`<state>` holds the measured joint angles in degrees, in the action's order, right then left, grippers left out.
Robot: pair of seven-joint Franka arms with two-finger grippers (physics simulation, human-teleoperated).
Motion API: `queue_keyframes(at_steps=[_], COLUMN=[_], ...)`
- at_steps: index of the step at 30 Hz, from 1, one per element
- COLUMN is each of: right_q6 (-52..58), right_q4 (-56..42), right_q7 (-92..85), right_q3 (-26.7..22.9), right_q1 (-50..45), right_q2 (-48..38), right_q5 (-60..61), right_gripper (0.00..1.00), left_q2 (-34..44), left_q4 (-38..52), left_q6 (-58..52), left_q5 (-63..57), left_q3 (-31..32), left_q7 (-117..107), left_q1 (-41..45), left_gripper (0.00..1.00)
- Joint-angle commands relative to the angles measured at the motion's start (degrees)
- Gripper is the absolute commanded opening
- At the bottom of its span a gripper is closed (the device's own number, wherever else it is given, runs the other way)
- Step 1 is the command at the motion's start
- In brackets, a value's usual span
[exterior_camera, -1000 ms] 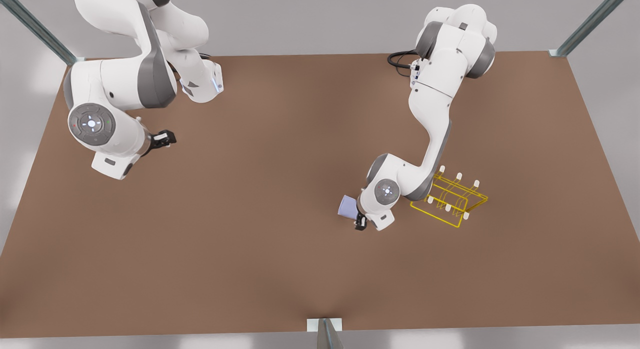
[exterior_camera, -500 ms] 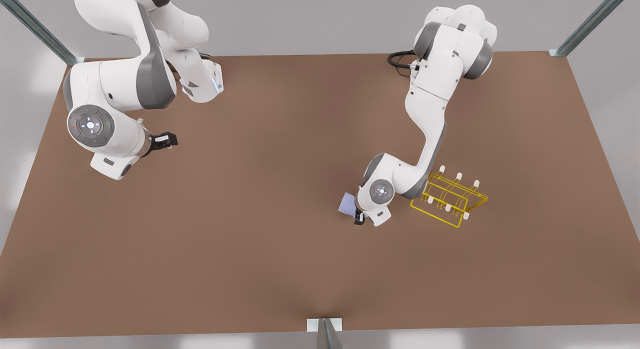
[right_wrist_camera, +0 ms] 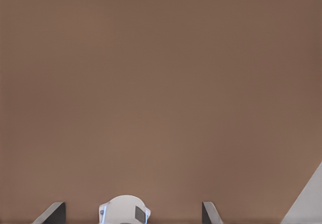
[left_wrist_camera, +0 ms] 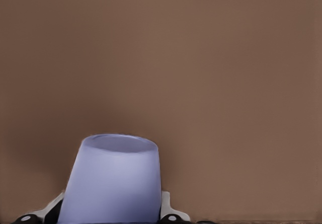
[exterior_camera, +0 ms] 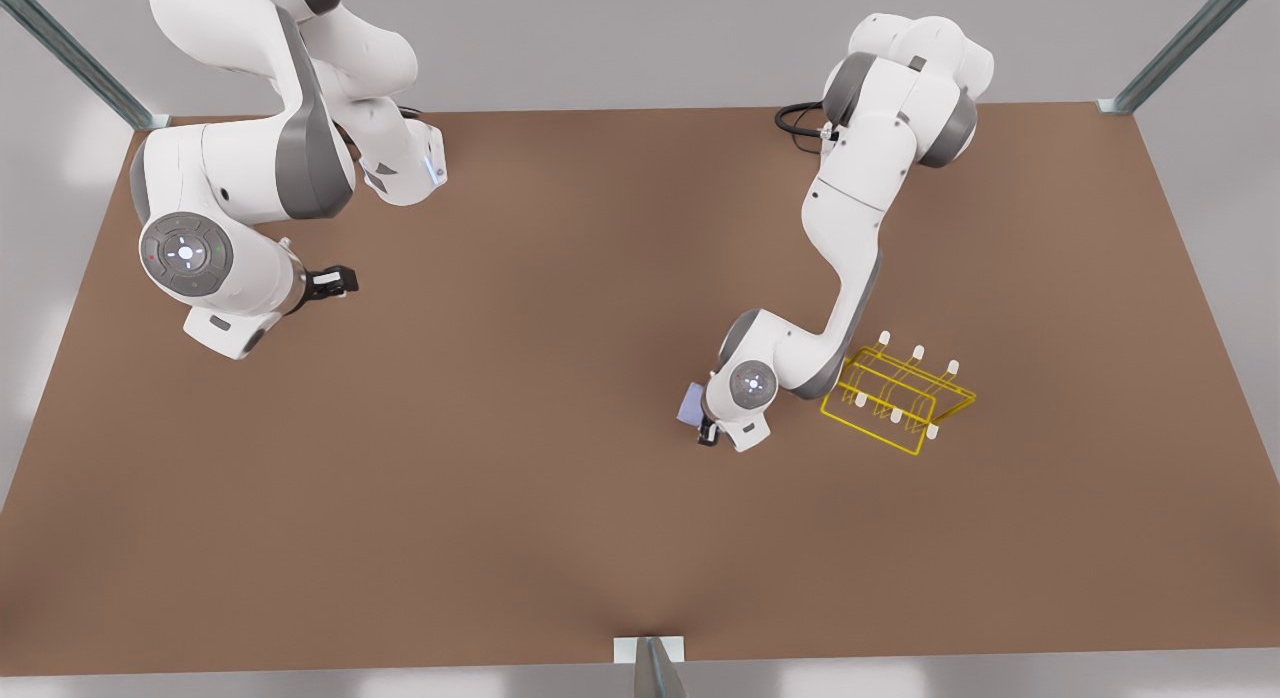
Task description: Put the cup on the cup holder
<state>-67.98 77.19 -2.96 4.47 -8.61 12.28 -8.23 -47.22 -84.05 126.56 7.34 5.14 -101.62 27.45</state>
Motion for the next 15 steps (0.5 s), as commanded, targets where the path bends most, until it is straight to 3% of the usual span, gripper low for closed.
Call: queue_keyframes(at_steps=[1,3,5,8,9,10,15], right_q6=[0.04,0.04,0.04,0.04,-0.04,0.04,-0.13], right_q4=[-0.02,-0.02,0.07,0.07,0.07,0.07,0.07], right_q7=[1.3,1.47,1.47,1.29,1.29,1.29,1.47], right_q3=[0.01,0.01,0.01,0.01,-0.08,-0.08,-0.08], right_q1=[0.0,0.0,0.0,0.08,0.08,0.08,0.0], right_q2=[-0.06,0.11,0.11,0.11,0.2,0.37,0.73], right_q5=[0.06,0.06,0.06,0.06,0.06,0.06,0.06], right_gripper=[1.0,1.0,1.0,1.0,1.0,1.0,1.0], left_q2=[1.07,1.86,2.39,-2.96,-5.69,-7.71,-12.98], left_q4=[2.83,10.04,10.58,7.59,5.48,4.51,-0.22], left_q6=[-10.61,-28.28,-34.1,-37.79,-39.2,-41.13,-44.3], left_q5=[2.24,-0.04,2.85,3.12,2.33,0.57,-9.1], left_q3=[-0.22,-2.94,-32.1,-61.54,-67.27,-70.61,-73.51], left_q7=[1.96,-1.2,-0.59,1.77,3.18,4.06,5.99], left_q1=[-0.99,-0.9,19.47,38.46,43.39,46.73,51.56], left_gripper=[0.63,0.63,0.64,0.65,0.64,0.65,0.66])
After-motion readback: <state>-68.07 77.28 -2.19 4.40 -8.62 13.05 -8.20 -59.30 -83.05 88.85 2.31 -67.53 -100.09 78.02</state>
